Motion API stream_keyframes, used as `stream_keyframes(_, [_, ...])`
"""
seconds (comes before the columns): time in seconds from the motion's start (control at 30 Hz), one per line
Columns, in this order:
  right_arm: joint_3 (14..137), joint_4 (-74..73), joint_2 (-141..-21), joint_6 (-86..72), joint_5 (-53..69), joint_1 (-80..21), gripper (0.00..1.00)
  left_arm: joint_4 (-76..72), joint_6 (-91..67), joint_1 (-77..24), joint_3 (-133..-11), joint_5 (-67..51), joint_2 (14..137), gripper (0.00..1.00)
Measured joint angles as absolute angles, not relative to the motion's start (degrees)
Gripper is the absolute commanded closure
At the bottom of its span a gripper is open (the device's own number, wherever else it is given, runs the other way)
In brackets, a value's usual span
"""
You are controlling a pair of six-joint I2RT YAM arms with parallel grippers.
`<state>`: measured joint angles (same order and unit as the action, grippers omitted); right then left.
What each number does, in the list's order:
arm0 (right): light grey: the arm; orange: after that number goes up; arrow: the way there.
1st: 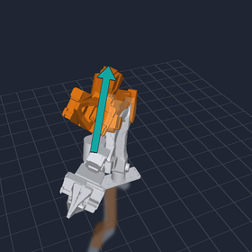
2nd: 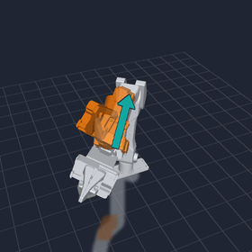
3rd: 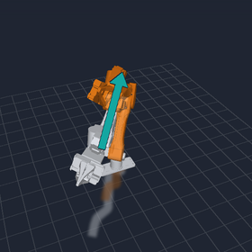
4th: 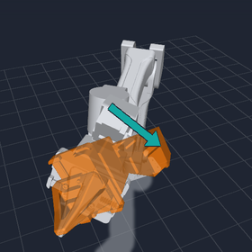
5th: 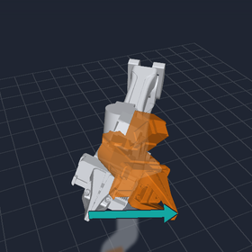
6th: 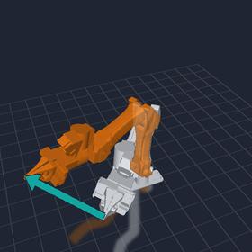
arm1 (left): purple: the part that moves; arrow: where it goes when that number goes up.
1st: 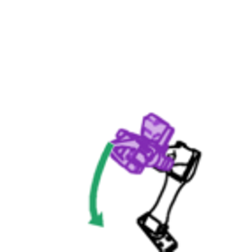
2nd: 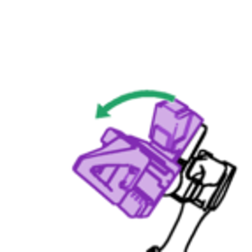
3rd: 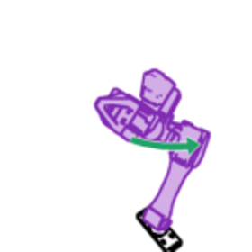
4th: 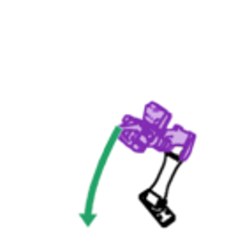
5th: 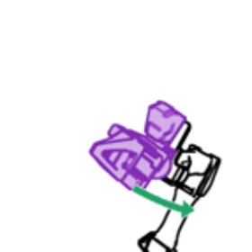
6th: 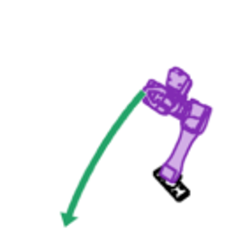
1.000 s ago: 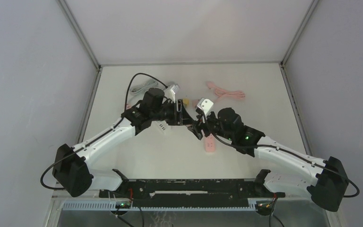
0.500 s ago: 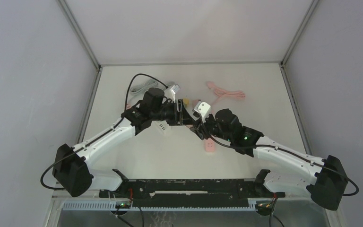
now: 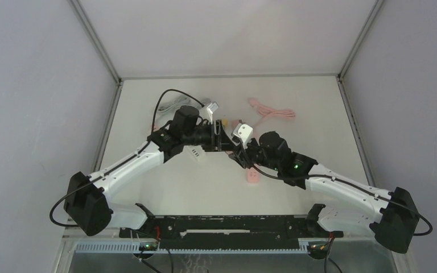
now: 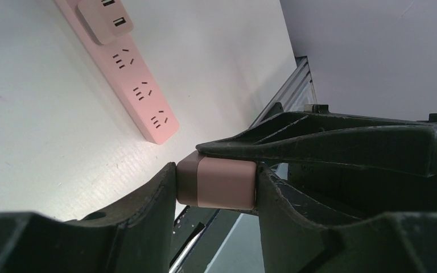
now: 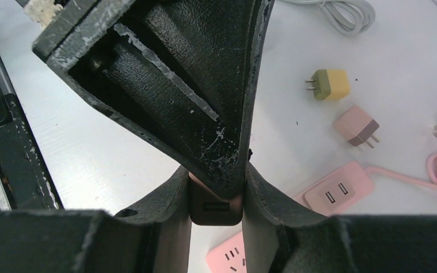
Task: Insert the plug
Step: Pick up the plug from the center of the board, then insert the plug into the socket.
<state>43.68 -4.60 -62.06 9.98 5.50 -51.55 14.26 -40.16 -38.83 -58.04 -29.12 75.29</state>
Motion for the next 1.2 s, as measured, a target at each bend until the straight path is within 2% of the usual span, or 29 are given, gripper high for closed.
stream_keyframes(0.1, [43.7,-5.6,-61.6,10.0,5.7,-51.6,1.0,14.2,-40.6,-39.1,-58.1,-29.1,75.6,0.58])
stream_keyframes(0.27, [43.7,-7.0,-60.8,9.4,5.5,-51.7,1.0,14.2,-41.3,-39.6,-58.1,-28.2,75.7,0.45])
stream_keyframes(0.5, [43.7,-9.3,-60.8,6.0,3.5,-51.7,1.0,14.3,-42.1,-40.1,-57.8,-22.8,75.0,0.36])
stream_keyframes(0.87, [48.9,-21.4,-60.8,-3.4,-4.7,-51.7,1.0,12.0,-43.6,-39.8,-47.4,-6.1,65.4,0.34])
stream_keyframes(1.2, [56.5,-32.1,-65.5,-16.8,-16.1,-49.8,1.0,5.1,-46.9,-46.2,-43.7,-4.1,73.8,0.35])
